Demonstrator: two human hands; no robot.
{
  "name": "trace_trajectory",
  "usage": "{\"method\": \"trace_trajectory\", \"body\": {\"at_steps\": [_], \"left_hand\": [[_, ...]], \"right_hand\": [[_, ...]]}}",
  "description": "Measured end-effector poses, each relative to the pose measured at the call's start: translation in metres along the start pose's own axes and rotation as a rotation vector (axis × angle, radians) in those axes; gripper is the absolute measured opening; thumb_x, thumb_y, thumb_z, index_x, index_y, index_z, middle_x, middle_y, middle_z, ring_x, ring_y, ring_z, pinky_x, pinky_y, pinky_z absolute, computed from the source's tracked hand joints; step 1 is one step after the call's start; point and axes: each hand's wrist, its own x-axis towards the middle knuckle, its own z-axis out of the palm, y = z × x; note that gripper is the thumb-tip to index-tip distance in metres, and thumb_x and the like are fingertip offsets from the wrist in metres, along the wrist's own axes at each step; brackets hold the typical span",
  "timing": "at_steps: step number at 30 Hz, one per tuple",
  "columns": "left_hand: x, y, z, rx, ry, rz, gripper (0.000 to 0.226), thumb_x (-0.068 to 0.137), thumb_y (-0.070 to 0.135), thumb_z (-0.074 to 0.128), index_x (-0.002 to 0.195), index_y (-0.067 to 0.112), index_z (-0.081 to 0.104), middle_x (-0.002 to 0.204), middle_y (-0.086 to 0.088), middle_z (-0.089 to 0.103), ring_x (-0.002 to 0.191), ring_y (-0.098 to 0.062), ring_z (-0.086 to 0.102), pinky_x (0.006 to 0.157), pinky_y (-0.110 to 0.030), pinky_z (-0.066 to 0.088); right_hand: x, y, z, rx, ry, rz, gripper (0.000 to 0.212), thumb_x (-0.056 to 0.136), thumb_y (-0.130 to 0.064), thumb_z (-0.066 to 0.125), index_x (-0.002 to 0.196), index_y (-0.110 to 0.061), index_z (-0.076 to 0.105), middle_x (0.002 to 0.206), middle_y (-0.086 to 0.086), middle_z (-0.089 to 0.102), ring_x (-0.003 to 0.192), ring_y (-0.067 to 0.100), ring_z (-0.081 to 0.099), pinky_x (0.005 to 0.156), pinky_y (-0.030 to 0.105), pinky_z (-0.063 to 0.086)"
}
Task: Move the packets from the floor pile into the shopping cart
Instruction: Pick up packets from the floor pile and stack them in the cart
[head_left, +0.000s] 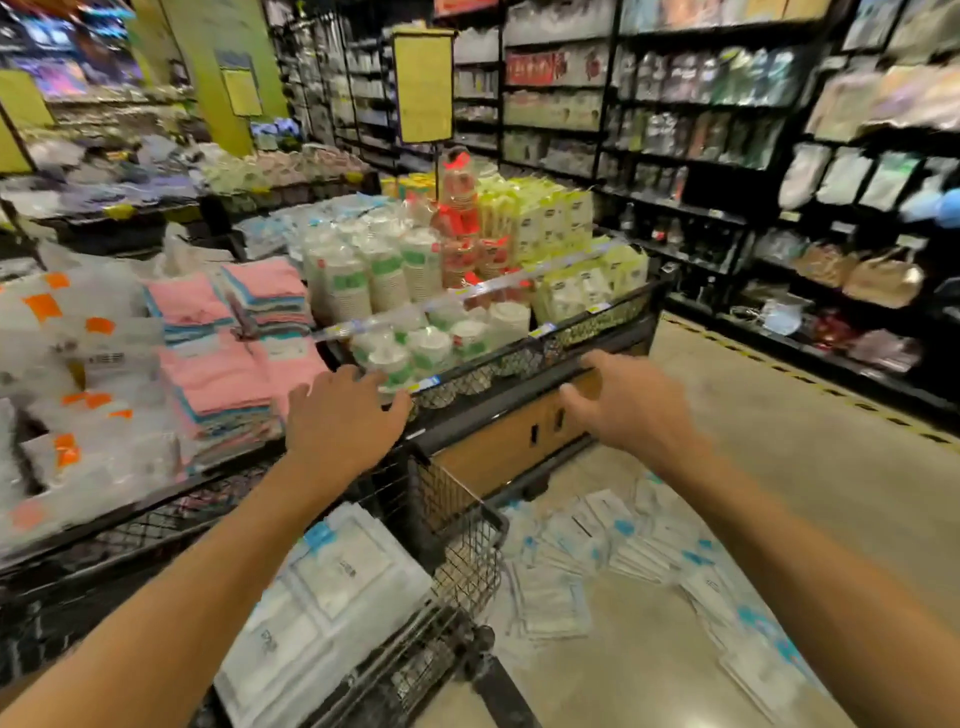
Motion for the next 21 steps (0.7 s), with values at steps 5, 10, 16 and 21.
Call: {"method": "trace_trajectory", "body": {"at_steps": [5,10,16,21], "left_hand": [[-0.009,0.079,0.006,-0.043,-0.015,0.149,0.053,0.098,0.060,0.036,0.132,0.029,0.061,0.131,-0.007,0.063,0.121,-0.032,0.057,0.100,-0.048,0.046],[-0.008,0.164,0.015,-0.020,-0.038,0.265,0.062,0.097,0.066,0.025,0.132,0.029,0.060,0.128,-0.006,0.064,0.116,-0.031,0.060,0.099,-0.050,0.048],[-0.004,0.288,0.040,-0.044,-0.056,0.381,0.064,0.097,0.067,0.026,0.140,0.031,0.056,0.139,-0.002,0.061,0.123,-0.029,0.058,0.100,-0.051,0.049],[-0.007,0.376,0.066,-0.082,-0.088,0.443,0.058,0.099,0.063,0.033,0.141,0.029,0.056,0.145,-0.004,0.056,0.128,-0.030,0.054,0.104,-0.051,0.045]], "right_hand": [[-0.039,0.081,-0.024,-0.019,0.029,0.179,0.056,0.097,-0.060,0.052,0.138,-0.024,0.058,0.120,0.005,0.072,0.110,0.030,0.067,0.095,0.045,0.055],[-0.063,0.165,-0.037,-0.033,0.069,0.273,0.057,0.097,-0.058,0.054,0.141,-0.022,0.058,0.115,0.005,0.074,0.105,0.028,0.068,0.089,0.042,0.057],[-0.082,0.286,-0.053,-0.049,0.075,0.386,0.058,0.095,-0.059,0.055,0.141,-0.024,0.058,0.120,0.006,0.073,0.112,0.030,0.066,0.091,0.045,0.056],[-0.094,0.380,-0.062,-0.095,0.079,0.476,0.058,0.095,-0.057,0.058,0.141,-0.022,0.057,0.116,0.007,0.074,0.110,0.032,0.066,0.088,0.046,0.056]]}}
